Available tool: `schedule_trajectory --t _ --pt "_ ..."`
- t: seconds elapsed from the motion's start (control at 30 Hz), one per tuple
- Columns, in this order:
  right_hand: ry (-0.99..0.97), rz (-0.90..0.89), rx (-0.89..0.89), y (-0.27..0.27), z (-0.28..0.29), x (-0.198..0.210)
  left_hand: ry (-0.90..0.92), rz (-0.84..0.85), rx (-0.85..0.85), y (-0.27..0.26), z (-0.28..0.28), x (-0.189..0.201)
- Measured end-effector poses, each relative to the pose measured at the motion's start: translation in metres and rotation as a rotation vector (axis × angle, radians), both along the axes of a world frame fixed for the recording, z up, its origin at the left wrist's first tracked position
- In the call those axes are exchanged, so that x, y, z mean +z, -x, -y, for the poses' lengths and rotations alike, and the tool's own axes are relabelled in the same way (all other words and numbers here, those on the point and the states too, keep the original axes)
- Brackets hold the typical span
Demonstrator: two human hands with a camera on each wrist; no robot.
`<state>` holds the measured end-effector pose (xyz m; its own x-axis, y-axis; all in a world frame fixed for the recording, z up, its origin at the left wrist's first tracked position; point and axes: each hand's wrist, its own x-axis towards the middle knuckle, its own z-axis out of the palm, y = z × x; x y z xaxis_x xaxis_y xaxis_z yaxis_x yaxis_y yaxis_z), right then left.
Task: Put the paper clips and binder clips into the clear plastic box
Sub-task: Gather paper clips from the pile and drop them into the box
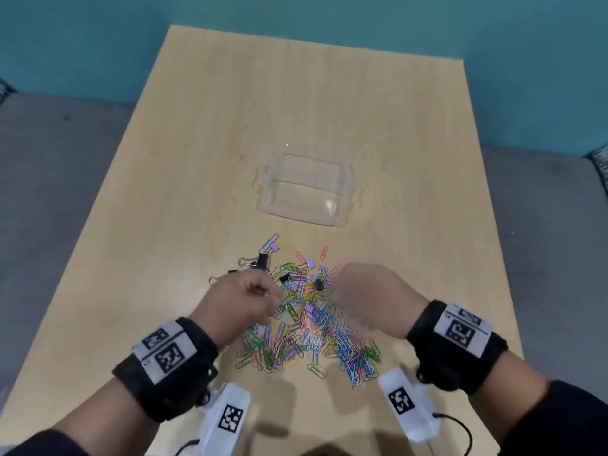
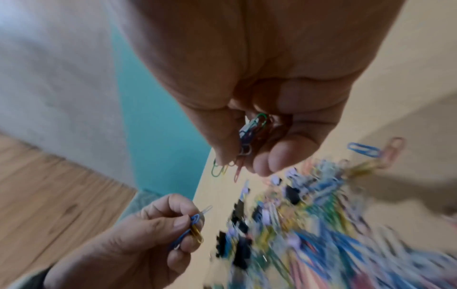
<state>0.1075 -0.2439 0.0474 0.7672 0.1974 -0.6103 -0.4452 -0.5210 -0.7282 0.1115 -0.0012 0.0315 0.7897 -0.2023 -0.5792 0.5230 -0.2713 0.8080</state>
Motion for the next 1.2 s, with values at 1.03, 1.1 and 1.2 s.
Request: schedule_trajectory --t 1.03,1.1,1.2 --pt "0.595 0.075 0.211 0.13 0.018 -0.036 -0.777 0.4 -0.476 0.131 -0.021 -0.033" --pt "0.604 0.165 0.192 0.131 0.007 -0.044 -0.782 0.479 -0.49 0.133 -0.014 -0.04" --pt "0.632 0.224 0.201 0.119 -0.014 -0.051 -0.766 0.516 -0.476 0.124 0.003 -0.045"
